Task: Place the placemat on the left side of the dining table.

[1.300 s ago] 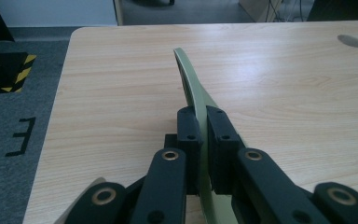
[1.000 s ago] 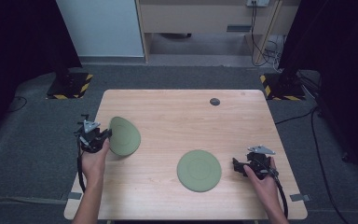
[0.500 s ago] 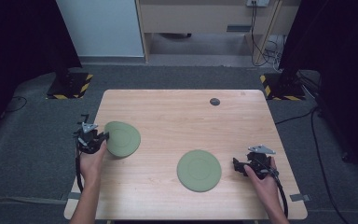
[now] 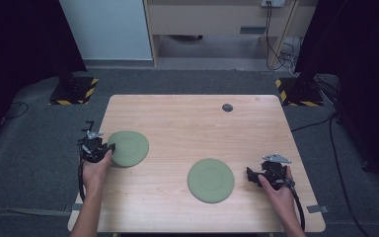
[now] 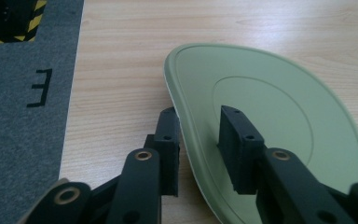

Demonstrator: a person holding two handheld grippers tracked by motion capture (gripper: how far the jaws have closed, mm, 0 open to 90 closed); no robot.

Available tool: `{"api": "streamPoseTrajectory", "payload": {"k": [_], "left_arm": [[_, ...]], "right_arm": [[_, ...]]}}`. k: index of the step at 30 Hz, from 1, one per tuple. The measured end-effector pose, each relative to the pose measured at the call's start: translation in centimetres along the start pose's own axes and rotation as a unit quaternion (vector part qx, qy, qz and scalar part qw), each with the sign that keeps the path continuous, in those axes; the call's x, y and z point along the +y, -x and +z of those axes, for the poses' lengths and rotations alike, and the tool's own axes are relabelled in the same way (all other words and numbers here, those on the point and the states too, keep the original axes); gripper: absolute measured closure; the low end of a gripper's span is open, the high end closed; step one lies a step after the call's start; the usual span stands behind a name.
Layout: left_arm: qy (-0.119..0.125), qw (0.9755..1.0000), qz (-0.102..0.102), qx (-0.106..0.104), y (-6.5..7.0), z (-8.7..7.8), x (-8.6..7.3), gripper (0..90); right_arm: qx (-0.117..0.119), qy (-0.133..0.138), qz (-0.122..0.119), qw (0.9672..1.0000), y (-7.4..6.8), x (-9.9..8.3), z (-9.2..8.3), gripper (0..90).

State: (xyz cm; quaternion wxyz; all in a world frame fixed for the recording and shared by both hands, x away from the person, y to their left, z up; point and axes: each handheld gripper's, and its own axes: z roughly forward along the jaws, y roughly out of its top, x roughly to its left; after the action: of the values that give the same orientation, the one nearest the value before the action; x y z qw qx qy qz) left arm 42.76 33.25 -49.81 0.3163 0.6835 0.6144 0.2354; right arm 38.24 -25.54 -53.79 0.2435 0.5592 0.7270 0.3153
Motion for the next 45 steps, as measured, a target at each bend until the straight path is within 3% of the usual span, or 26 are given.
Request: {"api": "streamPoseTrajectory", "payload": {"k": [9, 19, 27, 30, 33, 39, 45], "left_arm": [[-0.021, 0.9997, -0.014, -0.007, -0.8, 1.2, -0.2, 64.4], [-0.021, 0.9998, 0.002, 0.002, -0.7, 1.7, -0.3, 54.1], [-0.011, 0.9999, 0.005, -0.001, -0.3, 2.0, -0.2, 30.0], [-0.010, 0.9999, 0.005, -0.012, -0.3, 2.0, -0.2, 25.9], [-0.021, 0.9995, 0.005, -0.021, -0.4, 2.0, -0.1, 12.9], [-0.009, 0.9996, 0.011, -0.025, -0.1, 1.5, 0.4, 5.8], [-0.006, 0.9993, 0.016, -0.034, 0.6, 1.3, 0.5, 4.7]], "right_arm": [[0.000, -0.001, 0.002, 1.0000, 0.1, 0.0, 0.0, 5.4], [0.001, -0.002, 0.001, 1.0000, 0.1, -0.1, -0.1, 5.6], [0.002, -0.002, 0.003, 1.0000, 0.1, -0.1, -0.1, 5.6], [0.001, -0.002, 0.002, 1.0000, 0.1, -0.1, -0.1, 5.5], [0.000, -0.003, 0.001, 1.0000, 0.1, -0.1, -0.1, 5.4], [-0.002, -0.002, 0.003, 1.0000, 0.1, -0.1, 0.0, 4.9], [-0.007, -0.005, 0.011, 0.9999, 0.2, 0.0, 0.0, 4.7]]}}
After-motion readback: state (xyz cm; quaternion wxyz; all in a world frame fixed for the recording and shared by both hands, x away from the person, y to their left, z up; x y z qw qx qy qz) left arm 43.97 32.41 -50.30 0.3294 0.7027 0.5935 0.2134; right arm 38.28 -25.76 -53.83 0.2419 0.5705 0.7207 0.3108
